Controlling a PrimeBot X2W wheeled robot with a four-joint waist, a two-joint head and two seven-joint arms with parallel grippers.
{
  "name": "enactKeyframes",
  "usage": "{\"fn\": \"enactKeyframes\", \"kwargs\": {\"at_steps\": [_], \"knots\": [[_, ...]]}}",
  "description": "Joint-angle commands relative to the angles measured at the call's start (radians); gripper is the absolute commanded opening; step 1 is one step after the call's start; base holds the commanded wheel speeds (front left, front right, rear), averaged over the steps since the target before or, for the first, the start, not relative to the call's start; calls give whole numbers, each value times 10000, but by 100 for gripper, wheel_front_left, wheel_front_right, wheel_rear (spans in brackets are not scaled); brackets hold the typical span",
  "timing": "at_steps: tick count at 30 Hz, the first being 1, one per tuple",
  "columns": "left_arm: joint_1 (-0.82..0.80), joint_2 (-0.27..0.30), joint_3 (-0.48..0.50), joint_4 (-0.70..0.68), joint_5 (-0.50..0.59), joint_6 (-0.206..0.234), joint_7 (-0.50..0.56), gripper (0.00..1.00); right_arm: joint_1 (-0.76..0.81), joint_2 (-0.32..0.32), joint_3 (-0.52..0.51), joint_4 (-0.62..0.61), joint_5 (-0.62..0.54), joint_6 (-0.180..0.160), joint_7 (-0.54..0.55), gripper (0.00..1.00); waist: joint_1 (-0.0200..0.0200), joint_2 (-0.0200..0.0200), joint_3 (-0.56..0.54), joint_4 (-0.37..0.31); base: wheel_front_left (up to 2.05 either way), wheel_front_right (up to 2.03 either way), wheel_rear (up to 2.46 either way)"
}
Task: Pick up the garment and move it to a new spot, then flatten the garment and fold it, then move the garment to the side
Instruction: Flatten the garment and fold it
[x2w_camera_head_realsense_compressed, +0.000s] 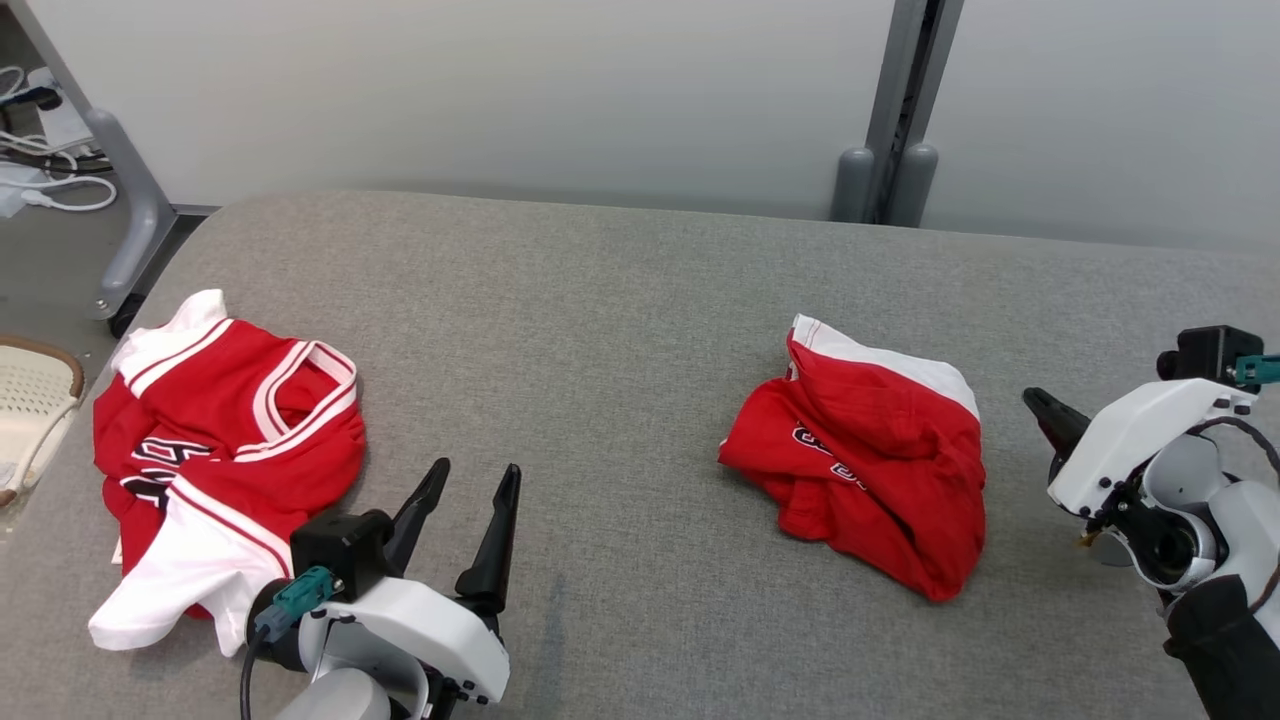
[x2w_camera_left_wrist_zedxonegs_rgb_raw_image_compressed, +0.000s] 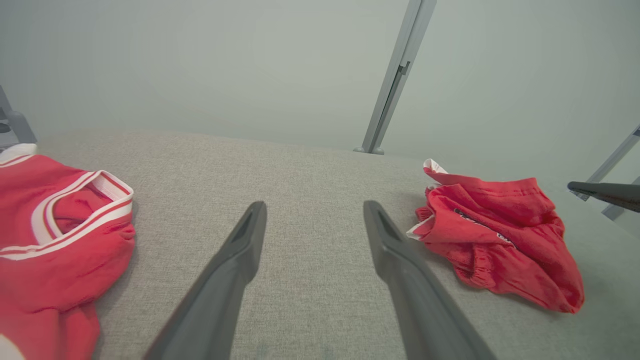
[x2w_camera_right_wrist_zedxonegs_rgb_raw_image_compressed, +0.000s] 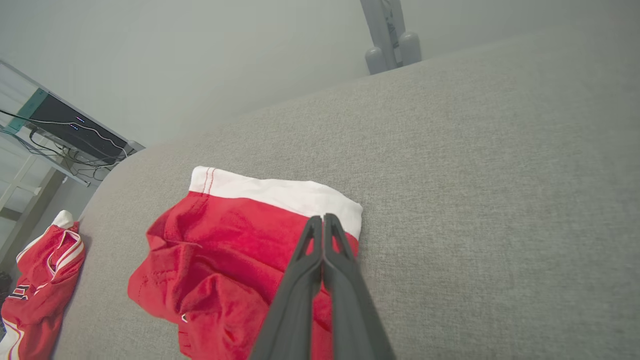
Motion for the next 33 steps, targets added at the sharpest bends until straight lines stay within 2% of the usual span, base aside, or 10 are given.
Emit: {"fn": "enactKeyframes", "kwargs": {"at_steps": [1, 5, 8, 18, 28, 33], "knots": [[10, 12, 16, 20, -27, -27, -19, 100, -117, 60, 35, 195, -132, 25, 95, 0, 0, -1, -1, 97, 0, 0, 0], [2, -21, 30, 72, -53, -79, -48, 100, -344, 273, 74, 1005, -427, 23, 404, 0, 0, -1, -18, 356, 0, 0, 0], [95, -36, 62, 133, -68, -72, -68, 100, -253, 730, 223, 1163, -232, 25, 745, 0, 0, -1, -10, 609, 0, 0, 0], [56, -12, 61, 189, -62, -87, -81, 100, 436, 1612, 1047, 194, 617, 25, 1585, 0, 0, -1, 13, 955, 0, 0, 0], [95, 44, 47, 149, -107, -25, -43, 100, 904, 2004, 1850, -277, 747, 25, 1863, 0, 0, -1, -25, 981, 0, 0, 0], [155, 92, 84, 113, -122, 37, -47, 100, 1008, 2006, 2017, -1006, 1141, 25, 1708, 0, 0, -1, -104, 763, 0, 0, 0]]}}
